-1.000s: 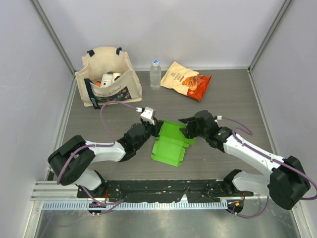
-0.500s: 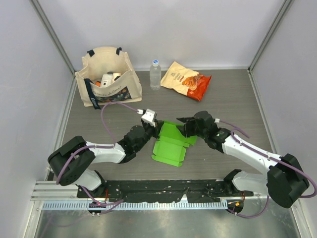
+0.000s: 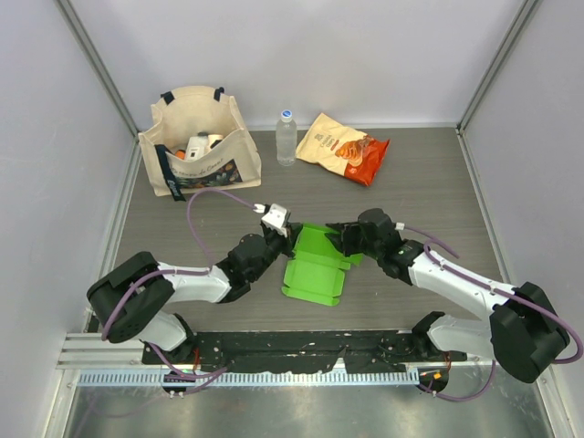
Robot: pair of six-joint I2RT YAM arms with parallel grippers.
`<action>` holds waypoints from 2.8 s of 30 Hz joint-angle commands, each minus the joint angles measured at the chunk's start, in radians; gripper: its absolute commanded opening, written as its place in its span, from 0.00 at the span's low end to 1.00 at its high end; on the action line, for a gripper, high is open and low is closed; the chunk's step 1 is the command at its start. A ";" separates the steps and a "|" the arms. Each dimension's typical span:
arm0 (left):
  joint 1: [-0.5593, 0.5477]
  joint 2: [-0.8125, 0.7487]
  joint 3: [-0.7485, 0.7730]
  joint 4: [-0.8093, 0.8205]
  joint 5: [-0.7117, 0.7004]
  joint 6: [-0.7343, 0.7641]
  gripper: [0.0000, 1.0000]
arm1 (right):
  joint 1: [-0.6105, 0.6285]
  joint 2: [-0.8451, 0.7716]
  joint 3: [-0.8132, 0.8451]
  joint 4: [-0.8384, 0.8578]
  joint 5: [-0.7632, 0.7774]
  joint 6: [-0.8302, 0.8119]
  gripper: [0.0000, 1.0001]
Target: Fold the paper box
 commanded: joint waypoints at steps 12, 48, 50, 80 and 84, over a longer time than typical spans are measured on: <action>-0.007 -0.078 -0.036 0.076 -0.027 -0.044 0.17 | -0.006 0.027 -0.041 0.188 -0.001 0.033 0.01; 0.326 -0.457 -0.096 -0.537 0.199 -0.497 0.49 | -0.038 0.410 -0.342 1.495 -0.267 -0.701 0.01; 0.332 -0.460 -0.097 -0.554 0.194 -0.494 0.49 | -0.038 0.453 -0.364 1.546 -0.286 -0.689 0.01; 0.190 -0.069 -0.082 -0.355 0.370 -0.362 0.34 | -0.070 0.596 -0.404 1.649 -0.300 -0.594 0.01; 0.173 -0.048 -0.062 -0.344 0.375 -0.368 0.35 | -0.070 0.593 -0.407 1.641 -0.297 -0.597 0.01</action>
